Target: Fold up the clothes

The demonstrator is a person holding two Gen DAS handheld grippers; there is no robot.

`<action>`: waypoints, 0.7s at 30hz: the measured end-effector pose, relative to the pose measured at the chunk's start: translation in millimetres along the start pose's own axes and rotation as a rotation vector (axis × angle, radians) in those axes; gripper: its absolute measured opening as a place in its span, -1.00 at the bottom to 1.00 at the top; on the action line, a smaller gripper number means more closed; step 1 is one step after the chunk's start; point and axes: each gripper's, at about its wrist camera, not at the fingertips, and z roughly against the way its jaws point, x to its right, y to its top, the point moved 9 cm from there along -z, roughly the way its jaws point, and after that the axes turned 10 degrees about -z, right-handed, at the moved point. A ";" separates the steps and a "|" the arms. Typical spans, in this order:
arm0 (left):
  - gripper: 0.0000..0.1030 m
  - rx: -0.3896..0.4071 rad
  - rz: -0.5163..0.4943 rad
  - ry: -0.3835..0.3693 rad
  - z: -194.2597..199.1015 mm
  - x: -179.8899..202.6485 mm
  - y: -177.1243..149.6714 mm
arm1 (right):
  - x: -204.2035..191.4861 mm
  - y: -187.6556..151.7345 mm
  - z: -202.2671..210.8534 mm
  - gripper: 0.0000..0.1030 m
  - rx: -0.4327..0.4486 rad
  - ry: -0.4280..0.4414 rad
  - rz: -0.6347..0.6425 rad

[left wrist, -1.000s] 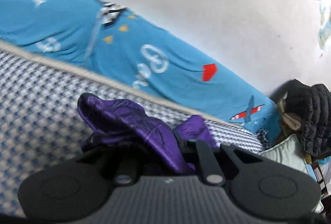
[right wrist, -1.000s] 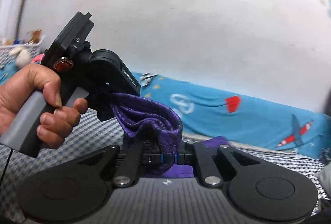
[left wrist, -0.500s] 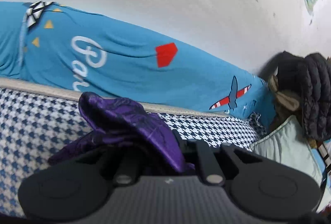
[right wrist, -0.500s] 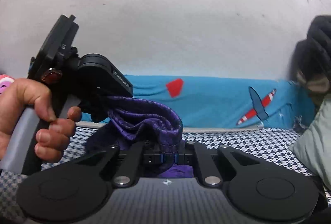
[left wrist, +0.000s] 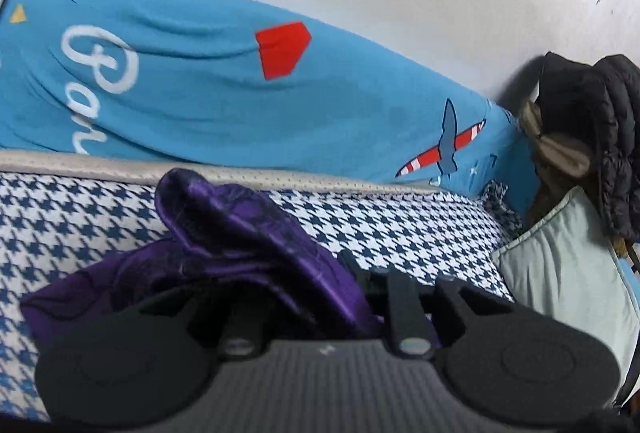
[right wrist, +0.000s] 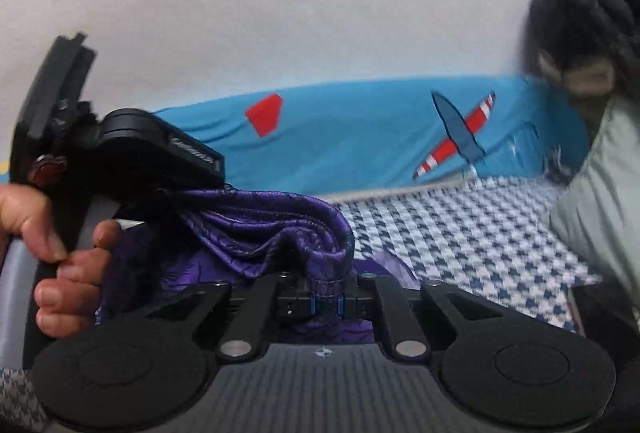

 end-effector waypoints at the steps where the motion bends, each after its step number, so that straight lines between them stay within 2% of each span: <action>1: -0.51 -0.003 -0.001 -0.001 -2.9 0.3 -0.2 | 5.6 -0.5 -5.9 -0.79 -0.011 -0.004 -0.020; 2: -0.43 -0.006 -0.002 -0.003 -5.6 0.5 -0.3 | 10.7 -1.6 -10.5 -0.79 -0.022 -0.008 -0.041; 4: -0.13 -0.005 0.011 -0.021 -7.3 1.8 0.9 | 17.8 -5.2 -17.0 -0.79 -0.046 -0.019 -0.075; 5: -0.07 -0.001 0.013 -0.032 -5.8 3.4 2.6 | 21.1 -7.1 -20.4 -0.78 -0.058 -0.025 -0.092; 8: 0.16 0.014 0.003 -0.055 1.5 8.7 8.3 | 36.2 -10.2 -32.7 -0.64 -0.087 -0.055 -0.155; 10: 0.41 0.036 -0.010 -0.055 9.9 10.9 13.6 | 48.0 -9.3 -36.9 -0.58 -0.085 -0.092 -0.195; 12: 0.50 0.068 -0.024 -0.044 20.7 11.6 20.1 | 60.7 -7.0 -38.4 -0.45 -0.072 -0.126 -0.238; 16: 0.55 0.112 -0.040 -0.007 43.3 1.3 31.4 | 80.7 5.8 -26.7 -0.42 -0.004 -0.185 -0.286; 19: 0.61 0.132 -0.041 0.040 58.9 -15.9 33.8 | 84.8 14.2 -15.8 -0.42 0.032 -0.163 -0.302; 21: 0.64 0.127 -0.027 0.073 67.0 -31.9 31.1 | 79.3 17.5 -11.8 -0.42 0.038 -0.117 -0.281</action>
